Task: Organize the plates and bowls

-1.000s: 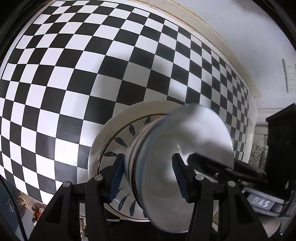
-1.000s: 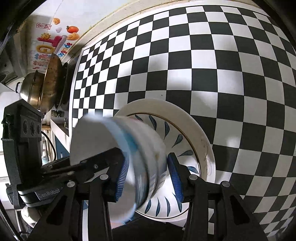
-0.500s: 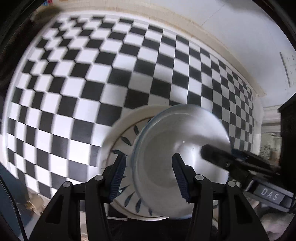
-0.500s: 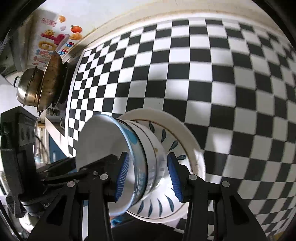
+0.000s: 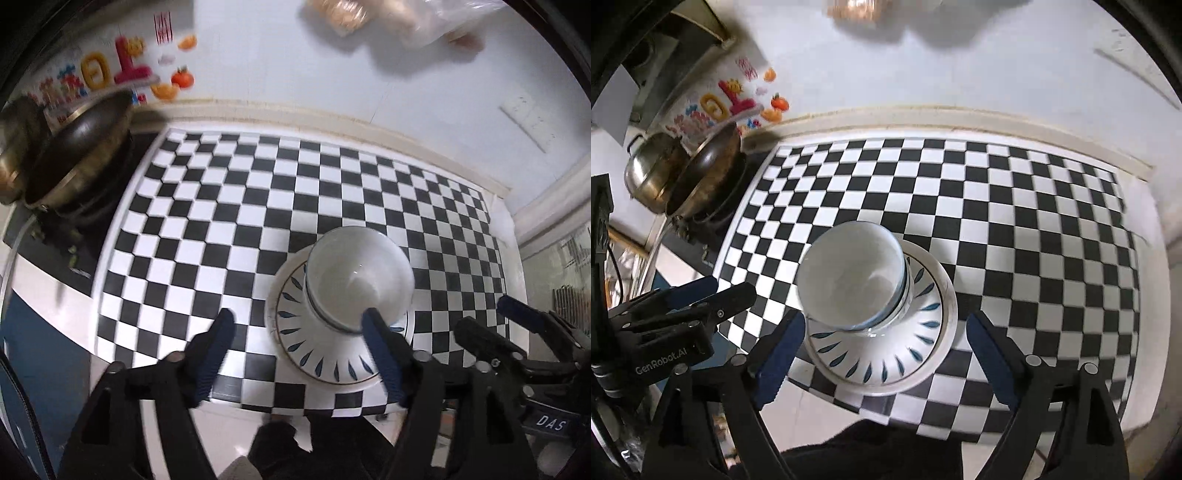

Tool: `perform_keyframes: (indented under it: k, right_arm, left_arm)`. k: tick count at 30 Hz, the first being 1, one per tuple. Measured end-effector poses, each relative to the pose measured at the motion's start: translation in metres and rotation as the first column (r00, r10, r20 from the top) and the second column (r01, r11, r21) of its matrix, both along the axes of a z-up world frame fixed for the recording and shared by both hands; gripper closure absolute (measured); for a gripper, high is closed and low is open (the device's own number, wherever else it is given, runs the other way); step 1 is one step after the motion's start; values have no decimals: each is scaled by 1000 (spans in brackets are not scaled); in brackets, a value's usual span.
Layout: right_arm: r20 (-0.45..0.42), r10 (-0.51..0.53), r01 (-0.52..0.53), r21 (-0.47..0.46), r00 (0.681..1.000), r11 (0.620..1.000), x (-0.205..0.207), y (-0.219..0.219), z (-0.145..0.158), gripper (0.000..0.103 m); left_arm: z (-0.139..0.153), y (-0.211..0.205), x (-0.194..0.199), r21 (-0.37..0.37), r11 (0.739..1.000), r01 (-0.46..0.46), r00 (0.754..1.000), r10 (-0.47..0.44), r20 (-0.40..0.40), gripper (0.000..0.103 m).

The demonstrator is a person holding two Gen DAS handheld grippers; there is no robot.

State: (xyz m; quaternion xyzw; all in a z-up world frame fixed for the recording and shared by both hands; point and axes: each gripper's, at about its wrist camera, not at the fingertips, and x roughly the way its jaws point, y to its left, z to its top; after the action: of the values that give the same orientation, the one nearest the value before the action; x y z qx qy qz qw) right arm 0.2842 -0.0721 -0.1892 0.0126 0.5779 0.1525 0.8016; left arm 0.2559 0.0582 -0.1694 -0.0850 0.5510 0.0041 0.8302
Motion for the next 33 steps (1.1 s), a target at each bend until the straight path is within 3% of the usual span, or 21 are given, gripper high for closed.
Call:
perform_keyframes:
  k: [2,13,19,33]
  right_arm:
    - [41,-27,27,-15,999,1000,-16,-1,13,9]
    - [215,-135,140,-9,967,990,-101,-19,94,5]
    - [353,-169,174,19,920,985,-157,-33,147,2]
    - [460,-147,150,30,876,988,-273,-54,211,1]
  left_arm:
    - [13,1,-13,18,1000,11,999,-12,40,13]
    - [85,-12,-82,56,997,51,978,-61,198,12]
    - [121,-24,-129,73,997,40,960,-59,275,12]
    - [163,-45,-234,119,993,-5,935,-37,352,12]
